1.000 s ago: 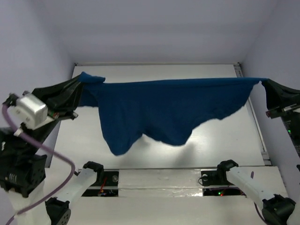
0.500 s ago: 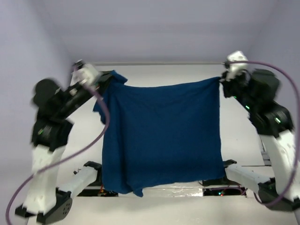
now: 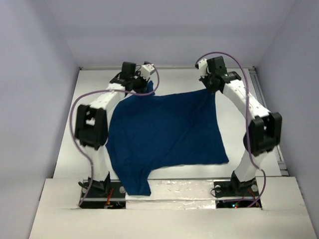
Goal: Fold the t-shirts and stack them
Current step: Flatten out the tshirt
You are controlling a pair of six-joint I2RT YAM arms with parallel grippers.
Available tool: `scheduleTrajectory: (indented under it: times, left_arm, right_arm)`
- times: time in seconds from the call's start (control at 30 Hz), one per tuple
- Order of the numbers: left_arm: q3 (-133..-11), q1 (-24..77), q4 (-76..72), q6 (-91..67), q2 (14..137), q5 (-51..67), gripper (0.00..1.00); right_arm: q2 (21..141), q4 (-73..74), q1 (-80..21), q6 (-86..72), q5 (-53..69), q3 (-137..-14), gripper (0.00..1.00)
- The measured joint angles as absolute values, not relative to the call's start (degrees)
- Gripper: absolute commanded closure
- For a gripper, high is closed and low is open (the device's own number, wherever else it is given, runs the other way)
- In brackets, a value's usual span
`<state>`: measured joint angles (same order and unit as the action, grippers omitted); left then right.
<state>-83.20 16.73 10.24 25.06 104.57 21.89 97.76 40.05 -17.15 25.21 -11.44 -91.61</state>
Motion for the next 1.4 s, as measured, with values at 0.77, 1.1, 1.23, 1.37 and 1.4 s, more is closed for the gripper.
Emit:
scheduleTrajectory:
  times: [0.77,1.1,1.23,1.37,1.4]
  left_arm:
    - [-109.2,16.6,3.5,17.4,129.2,12.6,0.06]
    - [-109.3,16.7,7.2,18.9,127.0,9.8,0.13]
    - [-120.4,17.1,10.2,18.8,133.3,9.3,0.14]
    - [-132.4,19.0,14.5,19.7,140.6,6.9,0.12]
    - [-133.3,19.7,15.2,20.1,141.6,6.2,0.1]
  right_arm:
    - [114.7,46.1,-13.7,21.2,-16.7,-108.2,0.66]
    - [109.3,50.8,-14.8,24.3,-0.2,-97.6,0.66]
    - [111.1,51.2,-15.7,24.6,1.3,-94.8,0.66]
    - [112.5,52.0,-16.2,24.8,2.4,-94.8,0.66]
    - [112.6,52.1,-16.2,24.9,2.6,-94.8,0.65]
